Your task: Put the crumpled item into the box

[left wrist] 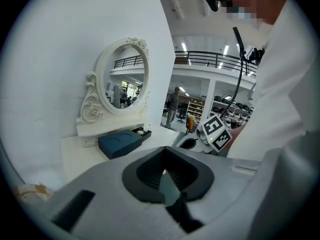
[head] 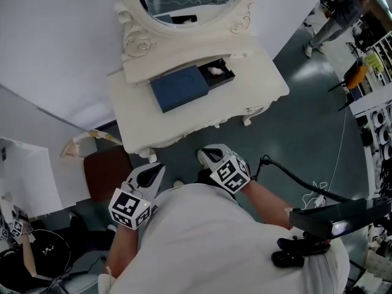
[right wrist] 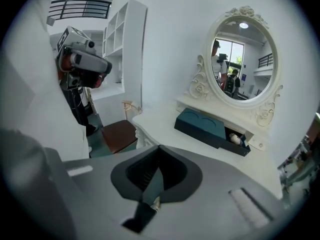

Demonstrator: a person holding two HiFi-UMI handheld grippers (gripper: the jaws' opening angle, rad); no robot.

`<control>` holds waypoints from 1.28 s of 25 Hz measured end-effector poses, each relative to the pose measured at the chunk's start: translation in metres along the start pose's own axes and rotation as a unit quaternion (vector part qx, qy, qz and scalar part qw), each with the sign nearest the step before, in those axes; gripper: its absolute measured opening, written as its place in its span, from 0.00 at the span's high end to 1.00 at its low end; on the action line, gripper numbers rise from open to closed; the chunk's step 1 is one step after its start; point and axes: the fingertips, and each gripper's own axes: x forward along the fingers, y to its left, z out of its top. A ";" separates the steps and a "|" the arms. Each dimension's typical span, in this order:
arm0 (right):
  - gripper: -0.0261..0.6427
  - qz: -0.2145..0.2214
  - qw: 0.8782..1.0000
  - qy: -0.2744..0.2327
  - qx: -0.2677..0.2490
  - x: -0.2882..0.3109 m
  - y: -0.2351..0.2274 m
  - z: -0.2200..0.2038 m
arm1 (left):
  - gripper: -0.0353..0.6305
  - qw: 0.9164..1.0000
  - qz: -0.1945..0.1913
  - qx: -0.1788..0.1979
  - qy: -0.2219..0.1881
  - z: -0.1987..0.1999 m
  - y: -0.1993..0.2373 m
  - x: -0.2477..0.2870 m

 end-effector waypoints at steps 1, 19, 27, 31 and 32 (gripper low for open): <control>0.96 0.001 1.000 0.000 0.000 -0.002 0.005 0.000 | 0.94 1.000 -0.001 0.000 -0.001 -0.001 -0.002 -0.003; 0.96 0.017 1.000 -0.020 -0.018 -0.011 0.046 0.011 | 0.94 1.000 -0.006 -0.008 0.000 -0.024 -0.011 -0.021; 0.96 0.021 0.999 -0.026 -0.024 -0.015 0.057 0.013 | 0.94 1.000 -0.008 -0.007 0.001 -0.029 -0.017 -0.023; 0.96 0.023 0.999 -0.029 -0.025 -0.015 0.061 0.015 | 0.94 1.000 -0.011 -0.006 0.005 -0.030 -0.018 -0.023; 0.96 0.024 0.999 -0.029 -0.025 -0.015 0.062 0.015 | 0.94 1.000 -0.011 -0.007 0.006 -0.031 -0.018 -0.023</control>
